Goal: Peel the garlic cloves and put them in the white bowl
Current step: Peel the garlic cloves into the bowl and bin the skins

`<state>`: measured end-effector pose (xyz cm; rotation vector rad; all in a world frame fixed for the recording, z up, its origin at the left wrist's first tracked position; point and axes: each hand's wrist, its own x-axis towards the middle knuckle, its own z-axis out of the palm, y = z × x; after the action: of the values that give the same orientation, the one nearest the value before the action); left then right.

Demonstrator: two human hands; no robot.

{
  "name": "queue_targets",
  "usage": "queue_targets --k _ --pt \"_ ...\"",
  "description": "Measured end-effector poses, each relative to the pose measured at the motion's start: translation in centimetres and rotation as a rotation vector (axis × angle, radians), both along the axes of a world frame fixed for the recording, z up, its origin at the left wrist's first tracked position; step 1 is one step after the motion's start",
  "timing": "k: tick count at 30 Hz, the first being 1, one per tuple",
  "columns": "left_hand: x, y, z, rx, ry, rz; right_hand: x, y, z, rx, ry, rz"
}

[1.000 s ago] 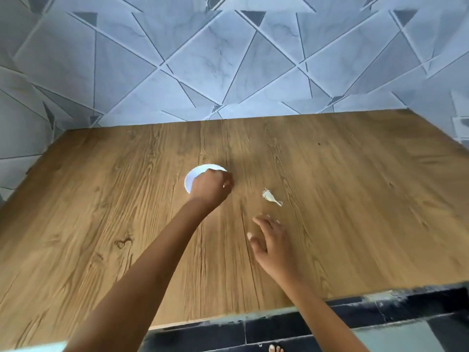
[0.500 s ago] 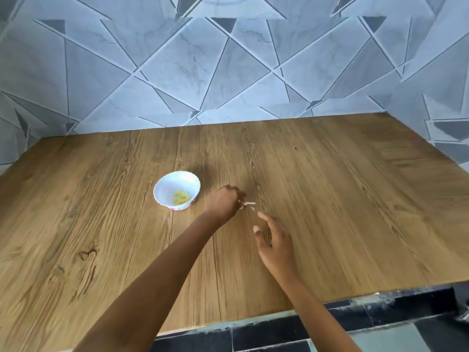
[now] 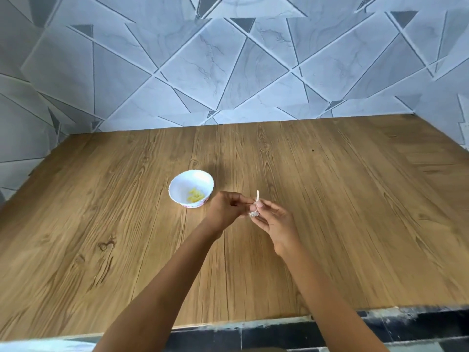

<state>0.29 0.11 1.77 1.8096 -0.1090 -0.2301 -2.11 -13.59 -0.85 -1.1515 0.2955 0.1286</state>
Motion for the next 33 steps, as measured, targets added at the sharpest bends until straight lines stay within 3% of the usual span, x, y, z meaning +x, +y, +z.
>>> queue_targets --k 17,33 --pt "-0.4 0.3 0.1 -0.053 0.198 0.041 -0.1 0.6 0.9 -0.028 0.075 -0.001" --pt "-0.3 0.2 -1.5 -0.243 0.354 0.107 -0.2 0.7 0.4 -0.064 0.057 0.010"
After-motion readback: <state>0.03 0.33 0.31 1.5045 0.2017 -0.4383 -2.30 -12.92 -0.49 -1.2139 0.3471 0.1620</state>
